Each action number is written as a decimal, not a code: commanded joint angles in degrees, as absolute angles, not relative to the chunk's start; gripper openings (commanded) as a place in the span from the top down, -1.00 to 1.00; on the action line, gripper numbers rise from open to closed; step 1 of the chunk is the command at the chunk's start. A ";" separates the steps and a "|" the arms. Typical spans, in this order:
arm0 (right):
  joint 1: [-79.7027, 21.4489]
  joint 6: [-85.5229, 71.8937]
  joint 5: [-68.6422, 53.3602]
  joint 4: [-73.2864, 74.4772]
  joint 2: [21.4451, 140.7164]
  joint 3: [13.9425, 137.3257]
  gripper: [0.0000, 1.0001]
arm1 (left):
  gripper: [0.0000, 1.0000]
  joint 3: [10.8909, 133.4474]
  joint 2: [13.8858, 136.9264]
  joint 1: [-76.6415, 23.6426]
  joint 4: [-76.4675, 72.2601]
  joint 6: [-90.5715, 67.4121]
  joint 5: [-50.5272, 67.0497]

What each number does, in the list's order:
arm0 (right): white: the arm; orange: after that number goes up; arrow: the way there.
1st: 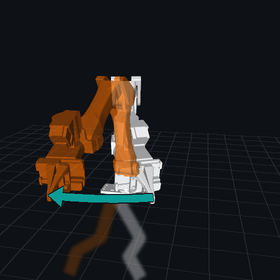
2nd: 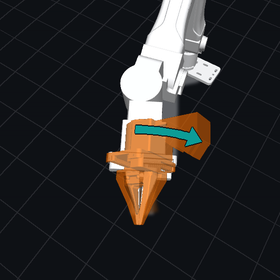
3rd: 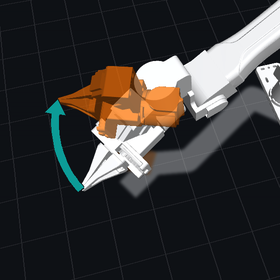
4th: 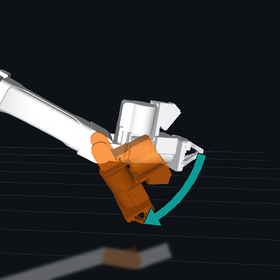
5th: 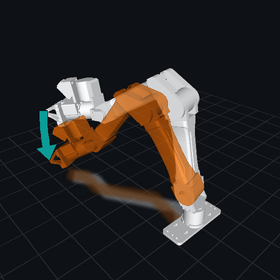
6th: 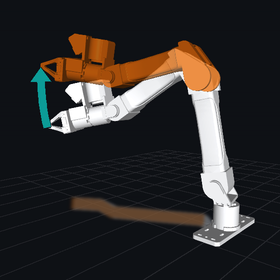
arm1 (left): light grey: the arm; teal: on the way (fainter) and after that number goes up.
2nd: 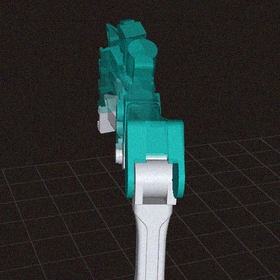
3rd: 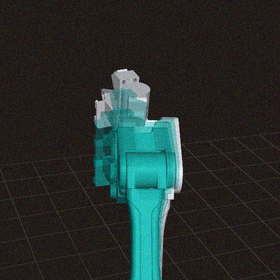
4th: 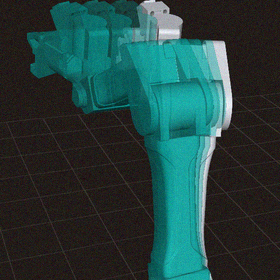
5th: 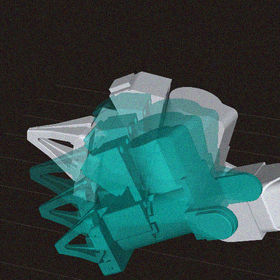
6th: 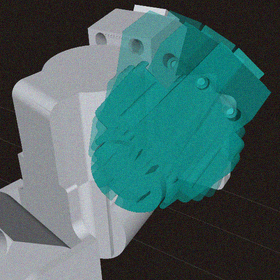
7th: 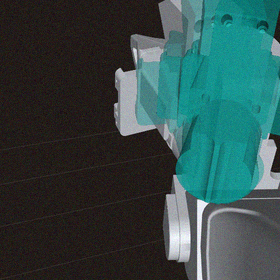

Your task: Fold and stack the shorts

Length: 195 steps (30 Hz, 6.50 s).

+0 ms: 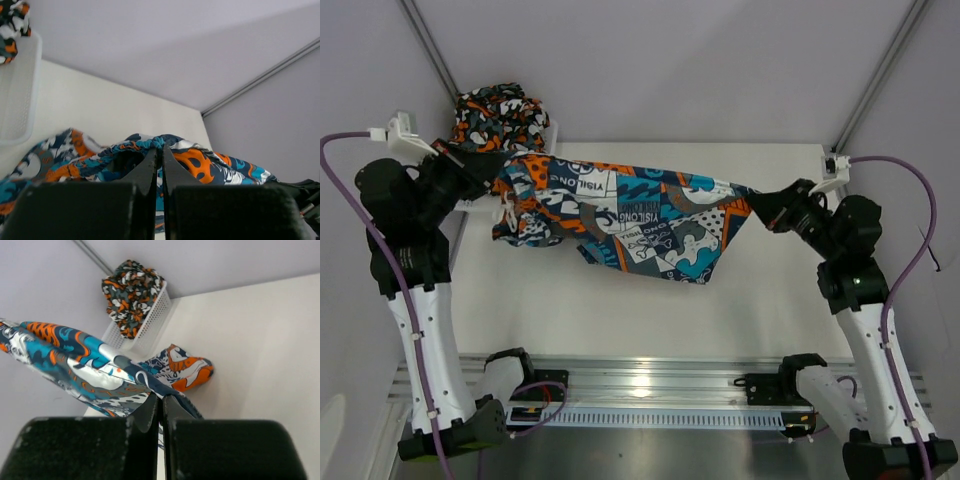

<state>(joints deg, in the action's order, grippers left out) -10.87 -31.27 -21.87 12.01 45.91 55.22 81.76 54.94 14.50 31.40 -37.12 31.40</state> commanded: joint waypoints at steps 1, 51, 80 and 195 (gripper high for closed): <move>-1.34 -31.45 -43.98 5.91 48.86 60.20 1.00 | 1.00 85.78 56.07 17.40 26.38 -42.62 36.20; 11.07 -40.43 -48.60 5.35 49.15 100.72 1.00 | 1.00 103.62 49.32 21.36 6.15 -62.32 44.91; -13.54 -33.03 -18.37 17.42 43.52 64.29 1.00 | 1.00 58.85 54.59 9.33 -5.09 -51.43 33.07; -0.53 -14.06 13.80 49.04 134.38 113.19 0.23 | -0.93 86.22 110.13 -8.26 19.69 -25.05 -1.15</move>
<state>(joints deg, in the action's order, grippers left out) -2.50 -15.33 11.66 44.97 131.81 108.62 84.55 111.66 -8.99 20.29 -25.43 -2.55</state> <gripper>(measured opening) 0.388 0.966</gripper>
